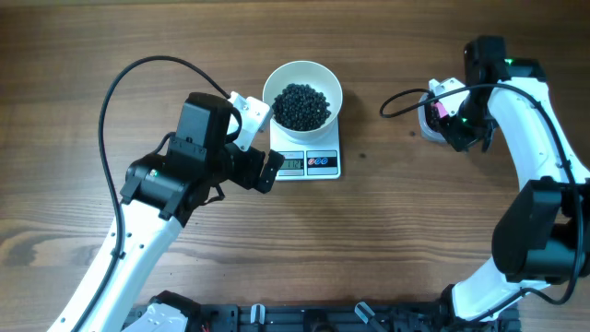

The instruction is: Scoop item into bowl and weigh 150g on scale

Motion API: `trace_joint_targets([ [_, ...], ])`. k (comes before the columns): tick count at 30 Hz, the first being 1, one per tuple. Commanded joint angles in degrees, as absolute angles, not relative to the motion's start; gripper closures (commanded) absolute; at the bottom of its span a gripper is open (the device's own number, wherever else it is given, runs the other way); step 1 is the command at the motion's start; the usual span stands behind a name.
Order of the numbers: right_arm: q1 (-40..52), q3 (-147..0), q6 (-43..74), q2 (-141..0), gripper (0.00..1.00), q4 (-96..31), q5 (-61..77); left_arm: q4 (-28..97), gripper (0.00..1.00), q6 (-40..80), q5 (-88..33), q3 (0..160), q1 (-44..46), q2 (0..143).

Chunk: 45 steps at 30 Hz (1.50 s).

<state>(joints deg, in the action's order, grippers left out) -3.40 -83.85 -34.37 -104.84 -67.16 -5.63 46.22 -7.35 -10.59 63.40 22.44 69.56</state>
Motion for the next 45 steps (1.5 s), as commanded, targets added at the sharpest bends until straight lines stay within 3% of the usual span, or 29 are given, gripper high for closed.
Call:
trace_joint_targets([
  [1, -3.90, -83.83, -39.03, -104.97, 0.96, -69.80, 3.55, 46.04, 0.00, -7.05, -11.51, 64.40, 22.65, 69.78],
  [27, -16.34, -83.83, -38.76, -104.99, 0.96, -72.12, 26.52, 46.04, 0.00, -7.05, -11.51, 64.40, 22.65, 69.78],
  [45, -21.96, -83.83, -37.30, -104.99, 0.96, -72.51, 30.96, 46.04, 0.00, -7.05, -11.53, 64.40, 22.65, 69.78],
])
